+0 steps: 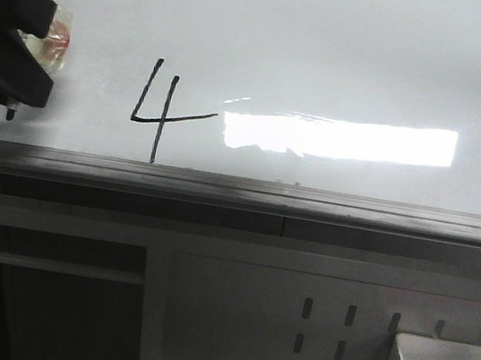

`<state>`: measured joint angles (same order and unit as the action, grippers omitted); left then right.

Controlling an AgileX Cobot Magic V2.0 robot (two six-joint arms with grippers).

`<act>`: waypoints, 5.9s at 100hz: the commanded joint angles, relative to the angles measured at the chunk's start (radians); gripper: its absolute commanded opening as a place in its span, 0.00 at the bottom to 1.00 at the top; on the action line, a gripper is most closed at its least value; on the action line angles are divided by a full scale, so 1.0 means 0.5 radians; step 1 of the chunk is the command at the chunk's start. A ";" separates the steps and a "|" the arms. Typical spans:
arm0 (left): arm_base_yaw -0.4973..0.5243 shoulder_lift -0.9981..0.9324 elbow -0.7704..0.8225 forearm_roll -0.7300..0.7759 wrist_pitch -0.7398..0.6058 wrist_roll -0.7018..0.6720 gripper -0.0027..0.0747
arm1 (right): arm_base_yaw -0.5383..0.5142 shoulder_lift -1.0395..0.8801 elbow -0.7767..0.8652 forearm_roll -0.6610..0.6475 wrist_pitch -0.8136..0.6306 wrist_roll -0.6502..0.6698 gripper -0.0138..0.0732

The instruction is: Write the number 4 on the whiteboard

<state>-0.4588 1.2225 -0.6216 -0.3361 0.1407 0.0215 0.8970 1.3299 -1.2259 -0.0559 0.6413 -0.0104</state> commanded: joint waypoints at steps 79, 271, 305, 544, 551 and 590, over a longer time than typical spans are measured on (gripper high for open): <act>0.045 -0.341 -0.200 -0.025 0.077 -0.007 0.27 | -0.009 -0.350 0.156 -0.223 -0.049 0.105 0.09; 0.717 -2.341 0.991 0.721 0.014 0.068 0.01 | -0.009 -2.181 1.916 -0.236 -0.936 0.187 0.08; 0.957 -2.509 1.324 0.722 0.317 -0.248 0.01 | -0.009 -2.181 1.916 -0.236 -0.936 0.187 0.08; 0.957 -2.506 1.320 0.718 0.321 -0.257 0.01 | -1.955 -2.712 2.522 0.018 -0.650 -0.017 0.08; 0.957 -2.506 1.320 0.718 0.321 -0.257 0.01 | -1.955 -2.712 2.522 0.018 -0.650 -0.017 0.08; 0.957 -2.506 1.320 0.718 0.321 -0.257 0.01 | -1.955 -2.712 2.522 0.018 -0.650 -0.017 0.08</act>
<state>0.0188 -0.0052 0.0033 0.0285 0.3459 -0.0988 -0.0730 -0.0086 0.0143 -0.0474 0.3303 -0.0154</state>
